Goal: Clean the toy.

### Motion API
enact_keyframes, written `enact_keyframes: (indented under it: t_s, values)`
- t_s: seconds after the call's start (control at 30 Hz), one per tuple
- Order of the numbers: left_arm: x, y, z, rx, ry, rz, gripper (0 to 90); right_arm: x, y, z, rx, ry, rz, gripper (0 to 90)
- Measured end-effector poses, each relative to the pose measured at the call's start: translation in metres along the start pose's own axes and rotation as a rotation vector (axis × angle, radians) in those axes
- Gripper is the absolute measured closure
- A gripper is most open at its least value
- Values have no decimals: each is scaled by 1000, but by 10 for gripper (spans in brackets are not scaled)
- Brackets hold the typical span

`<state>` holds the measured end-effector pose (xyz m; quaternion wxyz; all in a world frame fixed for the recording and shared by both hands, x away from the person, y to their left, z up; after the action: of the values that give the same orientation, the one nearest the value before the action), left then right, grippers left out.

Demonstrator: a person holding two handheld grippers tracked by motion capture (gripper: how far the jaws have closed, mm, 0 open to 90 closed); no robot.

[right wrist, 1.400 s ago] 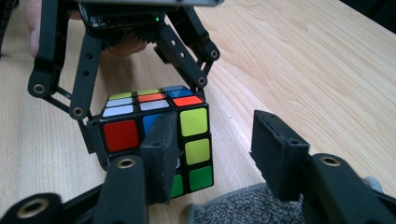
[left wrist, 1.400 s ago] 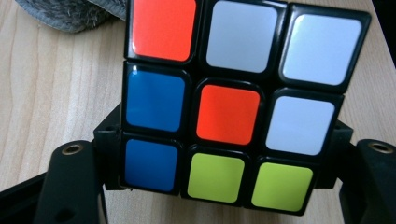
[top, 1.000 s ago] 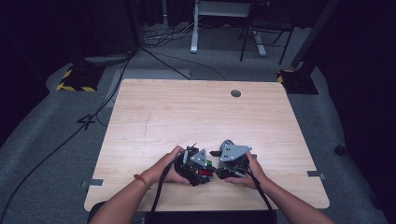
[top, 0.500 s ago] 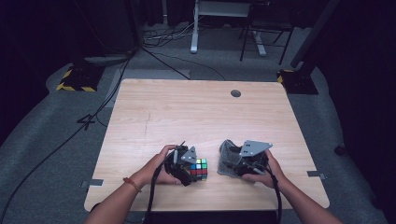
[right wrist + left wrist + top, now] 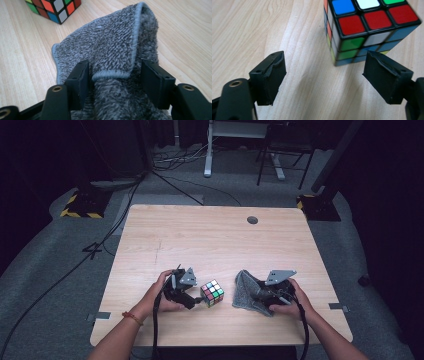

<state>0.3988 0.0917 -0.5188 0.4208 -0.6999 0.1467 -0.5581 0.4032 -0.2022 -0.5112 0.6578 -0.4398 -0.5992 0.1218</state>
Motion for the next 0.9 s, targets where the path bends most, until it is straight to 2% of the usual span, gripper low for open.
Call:
enact_keyframes:
  t_s: [0.07, 0.17, 0.23, 0.43, 0.5, 0.63, 0.67, 0.7, 0.8, 0.9]
  values:
    - [1, 1, -6, -37, 2, -9, 174, 0, 0, 0, 8, 5, -3, 410]
    - [4, 3, -16, -49, 23, -25, 162, -1, -1, 0, 22, 15, -11, 399]
    - [7, 8, -21, -53, 21, -25, 160, -1, -3, 0, 20, 13, -17, 388]
    - [18, 24, -30, -61, -21, -46, 154, 0, -17, -3, 8, 30, -55, 384]
    - [20, 27, -30, -48, -11, -50, 155, -4, -14, -4, 8, 31, -29, 378]
    - [22, 33, -29, -52, -28, -52, 171, -12, -1, -2, 43, 26, 31, 357]
    - [23, 33, -29, -54, -33, -62, 193, -12, 0, -2, 44, 28, 31, 357]
    - [23, 34, -28, -50, -23, -58, 209, -12, 1, -3, 41, 27, 33, 357]
    - [20, 34, -26, -59, -31, -49, 260, -13, 2, -3, 37, 23, 35, 368]
    - [19, 36, -24, -54, -12, -31, 318, -16, 5, -3, 32, 29, 27, 436]
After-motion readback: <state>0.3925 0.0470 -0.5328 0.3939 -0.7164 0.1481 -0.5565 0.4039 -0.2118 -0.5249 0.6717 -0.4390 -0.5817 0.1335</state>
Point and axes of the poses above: each handheld gripper's, and its own axes: y roughly forward along the jaws, x roughly out of its top, z roughly to its left, the point moved 5 cm from there along y, roughly forward along the jaws, and after that the axes turned 4 degrees about -y, right-handed, at the moved point
